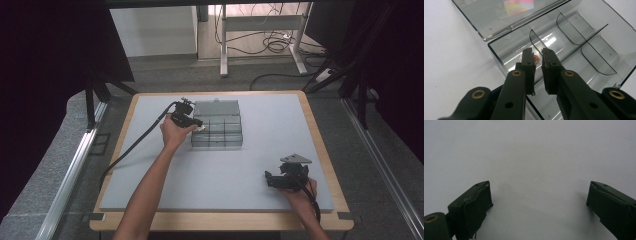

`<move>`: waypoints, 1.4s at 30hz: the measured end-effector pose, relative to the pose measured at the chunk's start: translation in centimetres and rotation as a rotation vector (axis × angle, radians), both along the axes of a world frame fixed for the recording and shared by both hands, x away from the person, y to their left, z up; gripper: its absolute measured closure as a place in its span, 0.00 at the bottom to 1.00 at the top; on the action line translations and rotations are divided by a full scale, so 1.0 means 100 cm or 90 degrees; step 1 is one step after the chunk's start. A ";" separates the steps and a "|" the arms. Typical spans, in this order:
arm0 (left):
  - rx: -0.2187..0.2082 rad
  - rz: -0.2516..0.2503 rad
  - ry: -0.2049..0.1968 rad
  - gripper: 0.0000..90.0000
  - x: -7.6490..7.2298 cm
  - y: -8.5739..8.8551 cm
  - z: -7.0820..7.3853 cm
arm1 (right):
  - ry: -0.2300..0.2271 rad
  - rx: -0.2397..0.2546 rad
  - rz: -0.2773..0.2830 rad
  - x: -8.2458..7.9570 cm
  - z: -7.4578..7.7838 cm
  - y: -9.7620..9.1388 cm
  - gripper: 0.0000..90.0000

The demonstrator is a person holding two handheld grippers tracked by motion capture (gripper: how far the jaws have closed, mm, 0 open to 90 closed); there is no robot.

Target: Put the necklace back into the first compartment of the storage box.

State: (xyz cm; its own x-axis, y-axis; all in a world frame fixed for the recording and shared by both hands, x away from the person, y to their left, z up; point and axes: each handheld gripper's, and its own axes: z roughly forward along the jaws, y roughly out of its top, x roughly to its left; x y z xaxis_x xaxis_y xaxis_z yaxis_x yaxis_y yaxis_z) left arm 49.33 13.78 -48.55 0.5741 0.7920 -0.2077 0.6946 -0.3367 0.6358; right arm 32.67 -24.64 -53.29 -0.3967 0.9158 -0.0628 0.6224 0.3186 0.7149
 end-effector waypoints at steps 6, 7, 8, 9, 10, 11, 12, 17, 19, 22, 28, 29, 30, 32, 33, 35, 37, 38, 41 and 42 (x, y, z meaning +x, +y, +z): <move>-0.020 -0.004 -0.021 0.81 -0.010 0.009 0.015 | 0.000 0.000 0.000 0.000 0.000 0.000 0.06; -0.020 -0.004 -0.021 0.78 -0.010 0.009 0.015 | 0.000 0.000 0.000 0.000 0.000 0.000 0.06; -0.027 -0.010 -0.027 0.78 -0.013 0.011 0.018 | 0.000 0.000 0.000 0.000 0.000 0.000 0.06; -0.042 -0.020 -0.033 0.72 -0.022 0.015 0.023 | 0.000 0.000 0.000 0.000 0.000 0.000 0.06; -0.042 -0.020 -0.033 0.69 -0.022 0.015 0.023 | 0.000 0.000 0.000 0.000 0.000 0.000 0.06; -0.054 -0.027 -0.041 0.67 -0.033 0.021 0.028 | 0.000 0.000 0.000 0.000 0.000 0.000 0.06; -0.054 -0.027 -0.041 0.64 -0.033 0.021 0.028 | 0.000 -0.001 0.000 0.000 0.000 0.000 0.06; -0.099 -0.046 -0.056 0.54 -0.079 0.044 0.036 | 0.000 -0.001 -0.001 0.000 0.000 0.000 0.06; -0.115 -0.048 -0.066 0.52 -0.095 0.053 0.038 | 0.000 -0.001 -0.001 0.000 0.000 0.000 0.06; -0.124 -0.050 -0.076 0.50 -0.109 0.062 0.039 | 0.000 -0.001 -0.001 0.000 0.000 0.000 0.06; -0.147 -0.049 -0.091 0.47 -0.153 0.095 0.031 | 0.000 -0.001 -0.001 0.000 0.000 0.000 0.06; -0.147 -0.049 -0.091 0.47 -0.153 0.095 0.031 | 0.000 -0.001 -0.001 0.000 0.000 0.000 0.06; -0.151 -0.047 -0.090 0.47 -0.158 0.099 0.029 | 0.001 -0.001 -0.001 0.000 0.000 0.000 0.06; -0.148 -0.044 -0.086 0.46 -0.168 0.107 0.022 | 0.002 0.000 -0.002 0.000 0.000 0.000 0.06; -0.147 -0.038 -0.081 0.46 -0.178 0.114 0.014 | 0.002 0.000 -0.003 0.000 0.000 0.000 0.06; -0.149 -0.034 -0.079 0.46 -0.183 0.118 0.010 | 0.002 0.000 -0.002 0.000 0.000 0.000 0.06; -0.147 -0.032 -0.070 0.46 -0.196 0.125 -0.002 | 0.002 0.000 -0.002 0.000 0.000 0.000 0.06; -0.147 -0.032 -0.070 0.46 -0.196 0.125 -0.002 | 0.002 0.000 -0.002 0.000 0.000 0.000 0.06; -0.114 -0.032 -0.059 0.46 -0.207 0.126 -0.018 | 0.002 0.000 -0.003 0.000 0.000 0.000 0.06; -0.114 -0.032 -0.059 0.46 -0.207 0.126 -0.018 | 0.002 0.000 -0.003 0.000 0.000 0.000 0.06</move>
